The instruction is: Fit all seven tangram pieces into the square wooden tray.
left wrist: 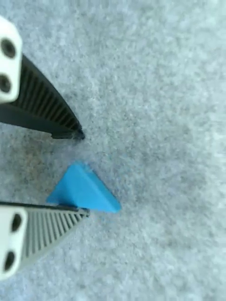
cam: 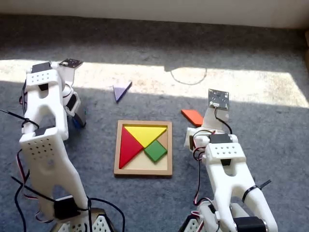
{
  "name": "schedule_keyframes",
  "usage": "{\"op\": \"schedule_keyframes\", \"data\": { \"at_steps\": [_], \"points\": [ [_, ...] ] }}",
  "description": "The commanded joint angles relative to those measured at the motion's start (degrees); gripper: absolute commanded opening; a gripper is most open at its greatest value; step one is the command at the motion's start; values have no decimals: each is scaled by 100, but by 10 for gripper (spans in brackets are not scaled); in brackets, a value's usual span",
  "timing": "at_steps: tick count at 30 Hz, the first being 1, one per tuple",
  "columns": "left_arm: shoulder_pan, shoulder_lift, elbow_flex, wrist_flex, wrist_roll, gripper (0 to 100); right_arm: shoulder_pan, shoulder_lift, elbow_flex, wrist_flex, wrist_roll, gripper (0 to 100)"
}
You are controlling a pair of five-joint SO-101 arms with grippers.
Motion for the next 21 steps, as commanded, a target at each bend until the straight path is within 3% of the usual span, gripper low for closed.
{"op": "schedule_keyframes", "data": {
  "at_steps": [1, 10, 21],
  "points": [
    [259, -22, -303, -88, -53, 222, 66, -215, 4, -92, 70, 6],
    [277, 13, -646, -97, -580, 222, 66, -215, 4, -92, 70, 6],
    [514, 22, -734, 132, -589, 221, 66, -215, 4, -92, 70, 6]
  ]
}}
